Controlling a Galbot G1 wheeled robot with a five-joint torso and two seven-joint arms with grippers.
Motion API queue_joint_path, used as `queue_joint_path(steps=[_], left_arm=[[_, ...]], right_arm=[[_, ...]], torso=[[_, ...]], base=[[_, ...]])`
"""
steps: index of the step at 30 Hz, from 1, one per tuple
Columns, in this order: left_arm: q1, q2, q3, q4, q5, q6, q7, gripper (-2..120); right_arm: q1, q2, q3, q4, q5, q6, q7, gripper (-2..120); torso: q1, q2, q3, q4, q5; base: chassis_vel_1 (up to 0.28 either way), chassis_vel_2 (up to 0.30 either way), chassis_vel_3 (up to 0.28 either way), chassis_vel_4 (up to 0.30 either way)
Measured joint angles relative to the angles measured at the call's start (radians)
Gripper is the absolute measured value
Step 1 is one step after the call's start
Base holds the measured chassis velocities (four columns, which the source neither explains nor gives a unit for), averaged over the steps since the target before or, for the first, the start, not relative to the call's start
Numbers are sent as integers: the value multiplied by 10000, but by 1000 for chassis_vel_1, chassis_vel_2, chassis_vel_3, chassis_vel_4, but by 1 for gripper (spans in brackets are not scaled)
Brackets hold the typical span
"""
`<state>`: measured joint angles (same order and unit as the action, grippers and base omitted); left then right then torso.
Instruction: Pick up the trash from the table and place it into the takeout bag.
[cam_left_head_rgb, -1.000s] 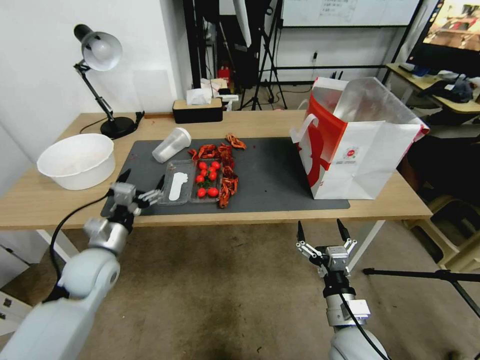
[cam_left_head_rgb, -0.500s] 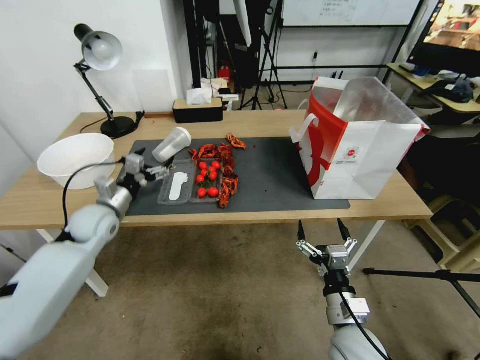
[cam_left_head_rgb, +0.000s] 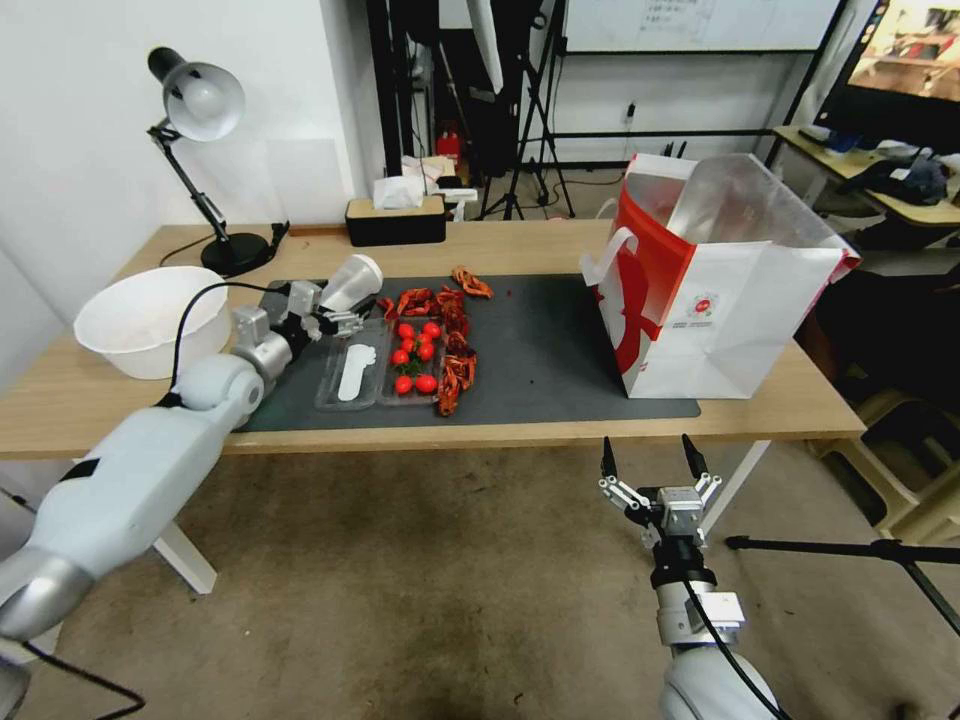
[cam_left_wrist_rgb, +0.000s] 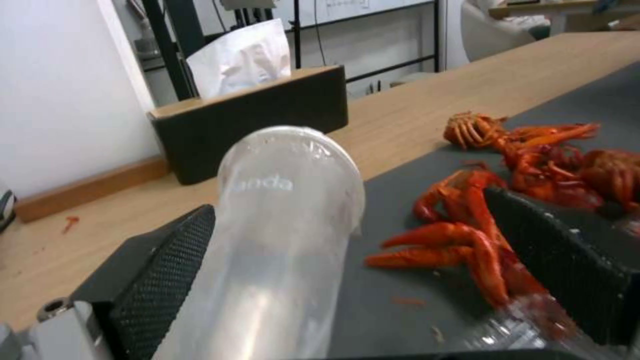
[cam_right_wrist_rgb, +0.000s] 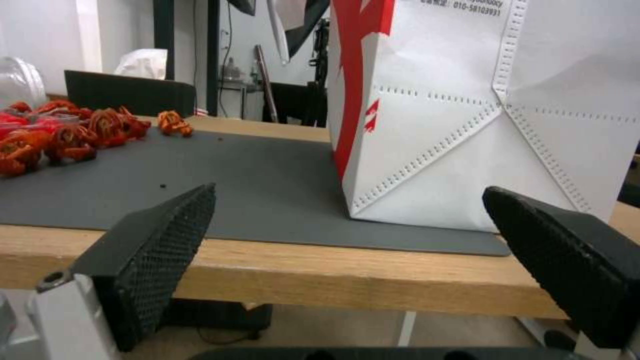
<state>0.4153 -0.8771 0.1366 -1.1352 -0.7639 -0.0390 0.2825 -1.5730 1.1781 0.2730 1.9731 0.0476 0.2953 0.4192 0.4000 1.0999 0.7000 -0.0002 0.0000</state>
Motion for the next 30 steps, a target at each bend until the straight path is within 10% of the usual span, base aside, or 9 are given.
queue_joint_path(steps=[21, 30], left_arm=[[-1685, 156, 1116, 1918, 1007, 773, 1781, 100], [-1774, 310, 1278, 1888, 1207, 1195, 2275, 67]], right_arm=[[-9, 40, 21, -4, 12, 28, 15, 100], [75, 65, 23, -13, 16, 29, 22, 100]], torso=[[0, 0, 0, 2, 0], [0, 0, -1, 2, -1]], base=[[0, 0, 0, 0], [0, 0, 0, 0]])
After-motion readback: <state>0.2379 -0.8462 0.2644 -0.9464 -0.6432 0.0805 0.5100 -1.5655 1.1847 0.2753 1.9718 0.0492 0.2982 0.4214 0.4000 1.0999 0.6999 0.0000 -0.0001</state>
